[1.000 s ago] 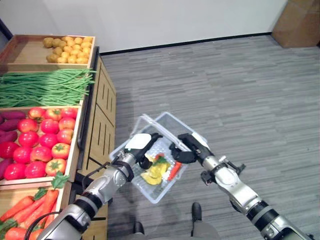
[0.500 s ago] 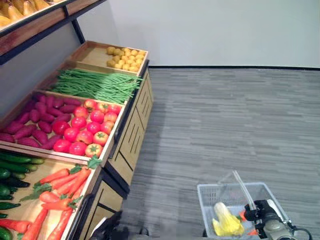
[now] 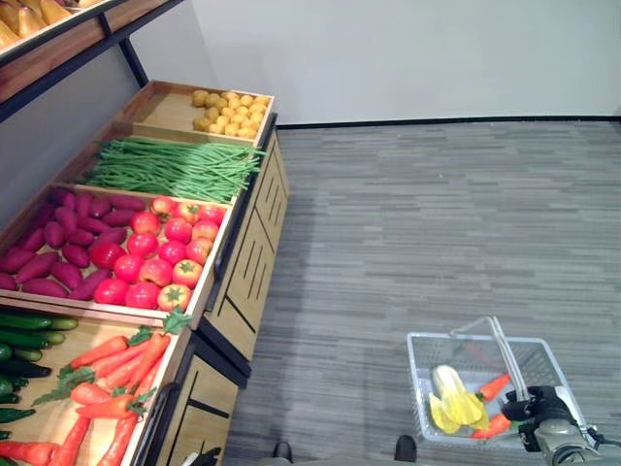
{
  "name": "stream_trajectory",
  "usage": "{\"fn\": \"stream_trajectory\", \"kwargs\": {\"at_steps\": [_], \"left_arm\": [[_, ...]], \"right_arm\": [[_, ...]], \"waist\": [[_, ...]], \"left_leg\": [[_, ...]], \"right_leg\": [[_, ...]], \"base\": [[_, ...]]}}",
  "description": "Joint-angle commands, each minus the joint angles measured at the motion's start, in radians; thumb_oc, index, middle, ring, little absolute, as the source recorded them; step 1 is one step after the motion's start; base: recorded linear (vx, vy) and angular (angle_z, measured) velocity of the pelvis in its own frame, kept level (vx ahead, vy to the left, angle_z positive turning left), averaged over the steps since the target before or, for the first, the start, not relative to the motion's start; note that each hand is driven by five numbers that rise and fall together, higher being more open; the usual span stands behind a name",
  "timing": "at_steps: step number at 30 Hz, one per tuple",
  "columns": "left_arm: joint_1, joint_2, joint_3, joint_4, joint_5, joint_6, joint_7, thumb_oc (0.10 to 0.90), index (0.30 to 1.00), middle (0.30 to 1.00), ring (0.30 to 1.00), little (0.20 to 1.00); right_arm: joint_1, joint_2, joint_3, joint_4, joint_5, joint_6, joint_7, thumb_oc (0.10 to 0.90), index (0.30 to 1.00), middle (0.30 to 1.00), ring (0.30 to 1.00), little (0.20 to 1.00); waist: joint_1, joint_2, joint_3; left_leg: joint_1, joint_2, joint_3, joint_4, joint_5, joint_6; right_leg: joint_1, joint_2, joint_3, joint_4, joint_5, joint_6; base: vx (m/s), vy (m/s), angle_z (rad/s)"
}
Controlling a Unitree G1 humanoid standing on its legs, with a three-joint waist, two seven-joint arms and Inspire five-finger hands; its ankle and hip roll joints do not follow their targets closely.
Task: Get the vegetables into the basket
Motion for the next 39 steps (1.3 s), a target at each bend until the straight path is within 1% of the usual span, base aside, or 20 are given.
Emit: {"fn": "stream_trajectory", "kwargs": {"at_steps": [1,7,13,18,22,25,26,27,32,33,35,39], "left_arm": [[-0.042,0.01,0.006,0.047,0.029,-0.004,0.025,0.9,1.0,1.0,1.0,1.0],[-0.045,0.0,0.011,0.051,0.024,0.002,0.03,0.9,1.0,1.0,1.0,1.0],[-0.05,-0.004,0.027,0.069,0.04,0.009,0.042,0.9,1.0,1.0,1.0,1.0],[-0.047,-0.004,0.035,0.079,0.043,0.012,0.042,0.9,1.0,1.0,1.0,1.0],[-0.047,-0.007,0.065,0.105,0.036,0.014,0.047,0.9,1.0,1.0,1.0,1.0],[-0.044,-0.01,0.093,0.121,0.022,0.016,0.046,0.9,1.0,1.0,1.0,1.0],[-0.043,-0.009,0.093,0.121,0.022,0.016,0.046,0.9,1.0,1.0,1.0,1.0],[-0.042,-0.014,0.117,0.131,0.003,0.017,0.045,0.9,1.0,1.0,1.0,1.0],[-0.028,-0.039,0.172,0.171,-0.051,0.023,0.054,0.9,1.0,1.0,1.0,1.0],[-0.028,-0.039,0.173,0.171,-0.051,0.022,0.054,0.9,1.0,1.0,1.0,1.0],[-0.027,-0.052,0.191,0.181,-0.085,0.025,0.052,0.9,1.0,1.0,1.0,1.0],[-0.026,-0.068,0.207,0.202,-0.118,0.026,0.048,0.9,1.0,1.0,1.0,1.0]], "right_arm": [[-0.099,-0.098,-0.043,0.017,0.075,-0.052,-0.055,0.9,1.0,1.0,1.0,1.0],[-0.068,-0.097,-0.051,0.041,0.068,-0.044,-0.038,0.9,1.0,1.0,1.0,1.0],[0.005,-0.073,-0.051,0.046,0.039,-0.042,-0.01,0.9,1.0,1.0,1.0,1.0],[0.04,-0.063,-0.072,0.049,0.049,-0.042,-0.002,0.9,1.0,1.0,1.0,1.0],[0.106,0.012,-0.033,0.024,0.015,-0.048,0.02,0.9,1.0,1.0,1.0,1.0],[0.16,0.082,0.027,0.002,-0.032,-0.051,0.052,0.9,1.0,1.0,1.0,1.0],[0.16,0.082,0.027,0.002,-0.032,-0.051,0.052,0.9,1.0,1.0,1.0,1.0],[0.19,0.139,0.067,-0.013,-0.053,-0.052,0.072,0.9,1.0,1.0,1.0,1.0],[0.27,0.262,0.111,-0.019,-0.047,-0.06,0.111,0.9,1.0,1.0,1.0,1.0],[0.271,0.262,0.111,-0.019,-0.046,-0.06,0.111,0.9,1.0,1.0,1.0,1.0],[0.285,0.296,0.112,-0.019,-0.013,-0.065,0.123,0.9,1.0,1.0,1.0,1.0],[0.298,0.327,0.103,0.0,0.027,-0.066,0.136,0.9,1.0,1.0,1.0,1.0]], "waist": [[-0.006,-0.048,0.02],[-0.009,-0.047,0.022],[-0.02,-0.053,0.022],[-0.026,-0.057,0.022],[-0.033,-0.066,0.02],[-0.035,-0.073,0.017],[-0.036,-0.074,0.017],[-0.036,-0.078,0.014],[-0.039,-0.09,0.001],[-0.039,-0.09,0.001],[-0.041,-0.092,-0.003],[-0.045,-0.092,-0.009]], "left_leg": [[-0.064,0.006,-0.034,-0.003,0.053,-0.013],[-0.064,0.009,-0.035,-0.003,0.055,-0.014],[-0.062,0.008,-0.039,-0.003,0.051,-0.012],[-0.06,0.006,-0.036,-0.003,0.049,-0.011],[-0.056,0.003,-0.034,-0.003,0.045,-0.008],[-0.054,0.001,-0.037,-0.003,0.045,-0.008],[-0.054,0.001,-0.037,-0.003,0.045,-0.008],[-0.052,0.0,-0.04,-0.003,0.044,-0.007],[-0.044,-0.003,-0.046,-0.003,0.041,-0.004],[-0.044,-0.003,-0.046,-0.003,0.041,-0.004],[-0.042,-0.004,-0.045,-0.003,0.04,-0.003],[-0.039,-0.006,-0.043,-0.003,0.038,-0.002]], "right_leg": [[0.071,-0.01,-0.059,0.005,-0.066,0.044],[0.071,-0.007,-0.06,0.005,-0.069,0.041],[0.073,-0.007,-0.063,0.005,-0.07,0.041],[0.074,-0.009,-0.06,0.005,-0.068,0.042],[0.075,-0.011,-0.055,0.005,-0.066,0.043],[0.079,-0.012,-0.059,0.005,-0.066,0.042],[0.08,-0.012,-0.059,0.005,-0.066,0.042],[0.084,-0.012,-0.061,0.005,-0.067,0.041],[0.097,-0.014,-0.066,0.005,-0.07,0.04],[0.097,-0.014,-0.066,0.005,-0.07,0.04],[0.099,-0.015,-0.066,0.005,-0.069,0.04],[0.1,-0.016,-0.063,0.005,-0.069,0.041]], "base": [[0.0,0.0,0.0],[0.0,0.0,0.0],[0.0,0.0,0.0],[0.0,0.0,0.0],[0.0,0.0,0.0],[0.0,0.0,0.0],[0.0,0.0,0.0],[0.0,0.0,0.0],[0.0,0.0,0.0],[0.0,0.0,0.0],[0.0,0.0,0.0],[0.0,0.0,0.0]]}}
